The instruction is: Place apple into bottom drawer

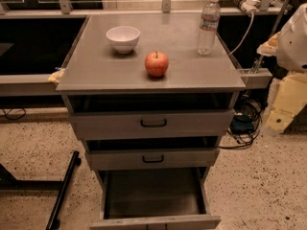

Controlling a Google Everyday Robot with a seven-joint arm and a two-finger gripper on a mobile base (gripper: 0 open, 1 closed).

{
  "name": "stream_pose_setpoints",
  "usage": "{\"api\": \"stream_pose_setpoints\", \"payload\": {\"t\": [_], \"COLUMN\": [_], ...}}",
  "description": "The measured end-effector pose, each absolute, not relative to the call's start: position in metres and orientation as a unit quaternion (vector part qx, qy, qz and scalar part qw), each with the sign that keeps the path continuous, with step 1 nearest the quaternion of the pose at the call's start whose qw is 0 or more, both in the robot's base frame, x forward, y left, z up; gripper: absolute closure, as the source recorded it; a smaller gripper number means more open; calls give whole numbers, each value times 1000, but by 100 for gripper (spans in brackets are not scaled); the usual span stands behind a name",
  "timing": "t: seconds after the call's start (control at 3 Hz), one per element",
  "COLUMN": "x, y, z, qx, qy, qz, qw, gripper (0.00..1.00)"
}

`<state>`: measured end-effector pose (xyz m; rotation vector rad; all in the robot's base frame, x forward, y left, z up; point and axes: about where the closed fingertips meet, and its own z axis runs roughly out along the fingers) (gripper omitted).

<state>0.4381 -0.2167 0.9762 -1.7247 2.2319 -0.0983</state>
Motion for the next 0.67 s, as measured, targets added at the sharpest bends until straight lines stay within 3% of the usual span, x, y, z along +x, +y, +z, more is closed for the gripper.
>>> {"api": "stream_pose_setpoints", "payload": {"t": [0.67], "x": [469], "y": [-211], "z": [974], "qx": [-611], "qy": [768], "qz": [-31], "qw": [191], "gripper": [0]}}
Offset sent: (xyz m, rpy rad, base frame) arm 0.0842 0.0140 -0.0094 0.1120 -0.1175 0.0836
